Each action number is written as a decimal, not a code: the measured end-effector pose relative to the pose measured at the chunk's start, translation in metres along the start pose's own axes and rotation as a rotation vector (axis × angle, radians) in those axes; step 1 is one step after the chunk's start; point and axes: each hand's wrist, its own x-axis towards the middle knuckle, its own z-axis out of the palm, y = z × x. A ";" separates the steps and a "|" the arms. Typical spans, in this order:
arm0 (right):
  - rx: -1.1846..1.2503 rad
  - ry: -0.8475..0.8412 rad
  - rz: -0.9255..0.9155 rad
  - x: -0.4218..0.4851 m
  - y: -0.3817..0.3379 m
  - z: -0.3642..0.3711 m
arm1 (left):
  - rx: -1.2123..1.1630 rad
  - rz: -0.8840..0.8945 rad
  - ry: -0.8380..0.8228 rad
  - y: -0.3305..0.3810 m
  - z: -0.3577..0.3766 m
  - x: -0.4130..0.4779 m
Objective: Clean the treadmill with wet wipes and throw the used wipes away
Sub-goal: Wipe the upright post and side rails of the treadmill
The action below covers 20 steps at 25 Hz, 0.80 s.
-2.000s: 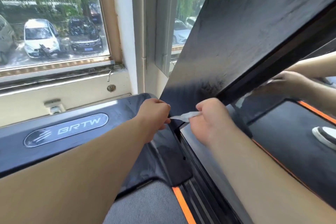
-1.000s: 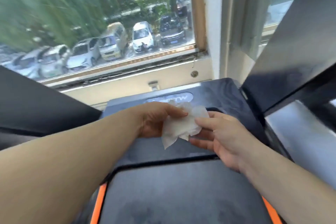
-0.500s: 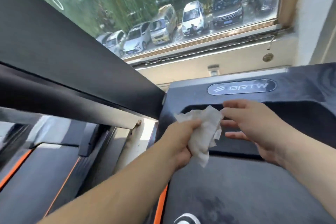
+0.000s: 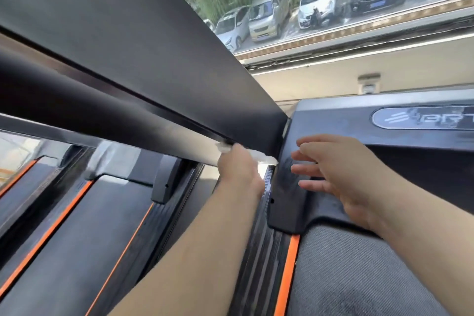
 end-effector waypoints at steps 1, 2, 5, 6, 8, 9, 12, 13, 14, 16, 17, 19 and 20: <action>-0.008 0.006 0.005 0.007 0.001 0.004 | 0.048 0.021 -0.004 0.004 0.008 0.002; -0.014 0.018 0.008 0.012 0.002 0.007 | 0.087 0.033 0.008 0.004 0.017 0.009; -0.023 0.040 0.009 0.024 0.006 0.008 | 0.078 -0.050 -0.025 -0.009 0.027 0.036; -0.021 0.045 0.017 0.025 0.008 0.007 | 0.045 -0.065 -0.051 -0.012 0.030 0.044; -0.021 0.053 0.032 0.025 0.010 0.005 | -0.015 -0.112 -0.097 -0.020 0.034 0.057; -0.026 0.055 0.036 0.025 0.012 0.004 | -0.066 -0.159 -0.118 -0.026 0.038 0.070; -0.040 0.052 0.032 0.027 0.013 0.003 | -0.093 -0.128 -0.107 -0.016 0.037 0.047; -0.042 0.047 0.028 0.028 0.012 0.006 | -0.110 -0.093 -0.123 -0.009 0.032 0.030; -0.047 0.038 0.021 0.028 0.011 0.010 | -0.080 -0.036 -0.141 -0.003 0.026 0.015; -0.041 0.012 -0.006 0.026 0.008 0.017 | -0.034 0.184 -0.145 0.012 0.007 -0.016; -0.038 -0.005 -0.022 0.024 0.007 0.021 | -0.027 0.342 -0.125 0.022 -0.003 -0.033; -0.052 -0.044 -0.066 0.016 0.004 0.026 | -0.011 0.578 -0.090 0.035 -0.015 -0.042; -0.060 -0.047 -0.088 0.010 0.001 0.026 | 0.007 0.590 -0.093 0.039 -0.014 -0.043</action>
